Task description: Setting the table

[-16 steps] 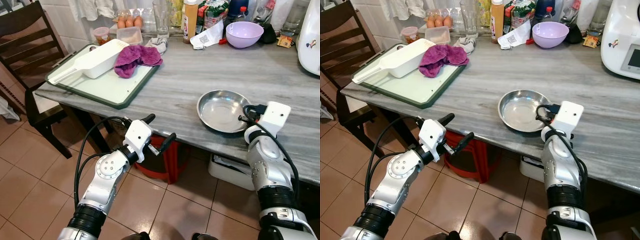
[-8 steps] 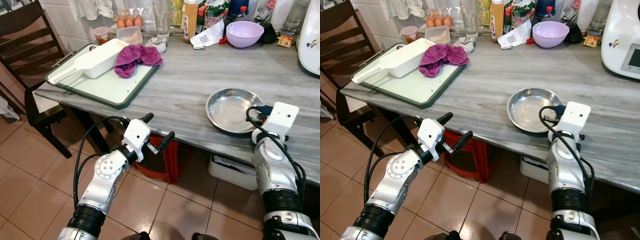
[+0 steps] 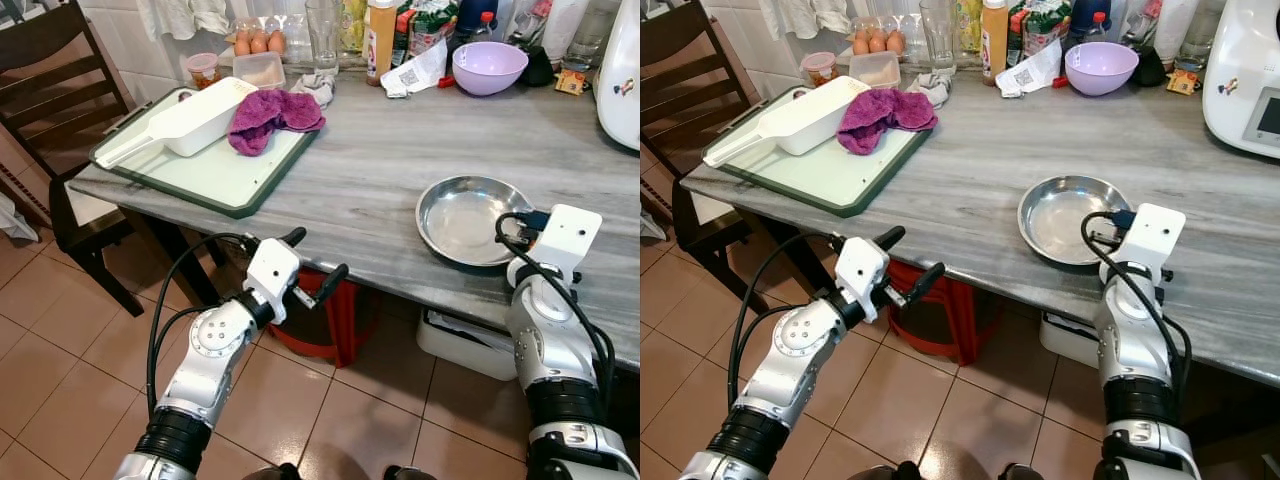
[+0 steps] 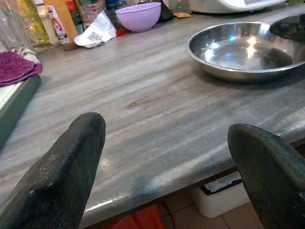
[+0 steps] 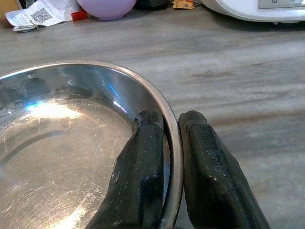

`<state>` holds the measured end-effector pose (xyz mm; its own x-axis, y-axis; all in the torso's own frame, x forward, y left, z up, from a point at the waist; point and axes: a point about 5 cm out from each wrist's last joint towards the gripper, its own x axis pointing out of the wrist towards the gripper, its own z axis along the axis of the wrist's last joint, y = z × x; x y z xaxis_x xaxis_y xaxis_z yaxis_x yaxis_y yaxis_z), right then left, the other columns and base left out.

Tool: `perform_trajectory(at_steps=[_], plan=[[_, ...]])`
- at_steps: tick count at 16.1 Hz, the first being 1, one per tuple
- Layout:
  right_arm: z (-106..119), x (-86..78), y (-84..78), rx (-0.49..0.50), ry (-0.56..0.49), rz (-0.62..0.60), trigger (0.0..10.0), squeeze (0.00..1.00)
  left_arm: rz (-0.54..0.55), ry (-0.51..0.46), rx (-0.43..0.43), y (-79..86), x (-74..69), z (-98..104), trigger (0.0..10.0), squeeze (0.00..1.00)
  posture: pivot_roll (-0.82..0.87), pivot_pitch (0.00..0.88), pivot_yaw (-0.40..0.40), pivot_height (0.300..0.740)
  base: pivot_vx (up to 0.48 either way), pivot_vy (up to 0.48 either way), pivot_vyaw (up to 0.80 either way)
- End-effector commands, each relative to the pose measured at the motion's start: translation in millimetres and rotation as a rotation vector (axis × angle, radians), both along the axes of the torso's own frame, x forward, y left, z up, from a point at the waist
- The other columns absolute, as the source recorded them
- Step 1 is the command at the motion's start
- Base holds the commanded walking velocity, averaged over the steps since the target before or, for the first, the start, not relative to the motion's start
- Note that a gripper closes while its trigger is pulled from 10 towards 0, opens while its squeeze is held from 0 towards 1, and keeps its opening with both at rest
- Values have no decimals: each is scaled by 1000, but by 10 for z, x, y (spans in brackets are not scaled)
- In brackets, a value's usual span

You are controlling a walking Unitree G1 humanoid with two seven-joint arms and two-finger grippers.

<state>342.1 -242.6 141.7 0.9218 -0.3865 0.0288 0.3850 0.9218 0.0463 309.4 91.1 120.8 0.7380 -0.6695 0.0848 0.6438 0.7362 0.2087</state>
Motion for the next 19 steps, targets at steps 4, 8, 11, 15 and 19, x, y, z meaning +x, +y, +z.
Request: perform_trajectory(at_steps=[4, 8, 11, 15, 19], plan=[[-107, -18, 21, -55, 71, 62, 0, 0, 18, -6, -1, 73, 36, 21, 10000, 0, -131, 128, 109, 740, 0, 0, 0], [-121, -18, 82, -151, 96, 97, 10000, 0, 19, -7, -9, 61, 34, 29, 10000, 0, -130, 127, 106, 740, 0, 0, 0], [-319, -22, 145, -173, 262, 173, 10000, 1000, 15, -4, -18, 58, 30, 30, 10000, 12, -131, 127, 107, 740, 0, 0, 0], [-170, -47, 39, -570, 242, 129, 0, 0, 3, -8, -20, 49, 26, 40, 10000, 0, -133, 126, 106, 740, 0, 0, 0], [-154, -64, -27, -659, 268, 85, 10000, 0, -7, -7, -25, 37, 22, 44, 10000, 0, -134, 122, 103, 740, 0, 0, 0]])
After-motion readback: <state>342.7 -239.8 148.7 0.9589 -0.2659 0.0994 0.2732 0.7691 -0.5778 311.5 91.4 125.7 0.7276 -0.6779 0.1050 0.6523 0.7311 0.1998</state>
